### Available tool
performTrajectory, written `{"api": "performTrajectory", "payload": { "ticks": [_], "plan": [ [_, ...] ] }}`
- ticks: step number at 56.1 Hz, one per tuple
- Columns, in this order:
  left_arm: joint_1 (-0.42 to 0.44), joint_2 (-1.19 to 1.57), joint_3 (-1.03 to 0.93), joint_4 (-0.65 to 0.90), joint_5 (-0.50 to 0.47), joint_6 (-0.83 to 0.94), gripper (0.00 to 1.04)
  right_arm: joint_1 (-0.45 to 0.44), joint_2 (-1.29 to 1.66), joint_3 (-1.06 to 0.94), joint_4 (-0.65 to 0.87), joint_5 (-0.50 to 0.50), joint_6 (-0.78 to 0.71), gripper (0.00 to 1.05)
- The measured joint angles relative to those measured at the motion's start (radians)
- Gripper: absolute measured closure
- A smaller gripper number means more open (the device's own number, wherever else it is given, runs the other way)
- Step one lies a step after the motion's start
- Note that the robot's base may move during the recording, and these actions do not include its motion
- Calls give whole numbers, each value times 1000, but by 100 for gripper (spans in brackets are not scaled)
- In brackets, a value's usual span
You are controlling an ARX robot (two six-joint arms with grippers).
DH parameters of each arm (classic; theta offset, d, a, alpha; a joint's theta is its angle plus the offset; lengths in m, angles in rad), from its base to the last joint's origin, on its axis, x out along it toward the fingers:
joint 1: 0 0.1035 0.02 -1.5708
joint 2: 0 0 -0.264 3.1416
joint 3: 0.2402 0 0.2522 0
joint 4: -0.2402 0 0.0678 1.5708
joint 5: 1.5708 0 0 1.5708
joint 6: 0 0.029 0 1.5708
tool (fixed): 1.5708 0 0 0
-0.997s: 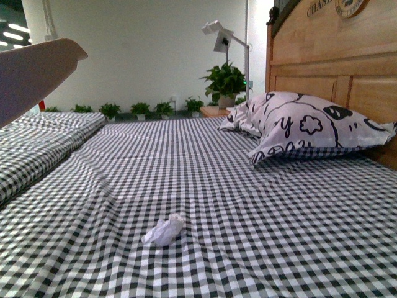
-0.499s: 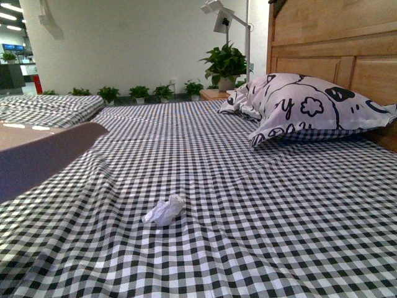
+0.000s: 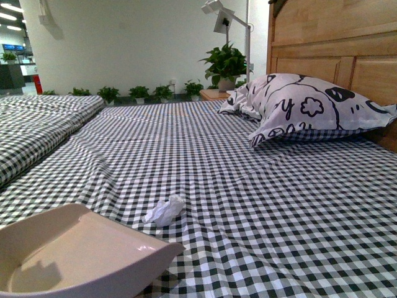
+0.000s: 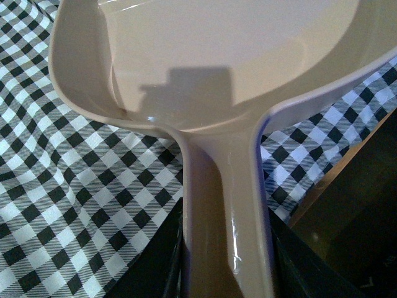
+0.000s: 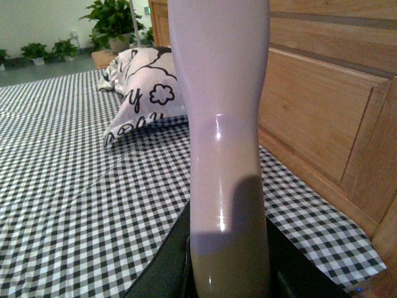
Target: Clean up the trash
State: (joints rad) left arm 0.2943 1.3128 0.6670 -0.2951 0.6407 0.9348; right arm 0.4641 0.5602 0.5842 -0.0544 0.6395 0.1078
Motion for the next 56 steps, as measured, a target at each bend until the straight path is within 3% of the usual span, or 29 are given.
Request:
{"api": "performTrajectory", "payload": {
  "ticks": [37, 56],
  "plan": [
    [-69, 121, 89, 19, -123, 175, 77, 0, 0, 0, 0, 0, 0, 85],
    [-79, 129, 126, -50, -148, 233, 77, 0, 0, 0, 0, 0, 0, 85]
  ]
}}
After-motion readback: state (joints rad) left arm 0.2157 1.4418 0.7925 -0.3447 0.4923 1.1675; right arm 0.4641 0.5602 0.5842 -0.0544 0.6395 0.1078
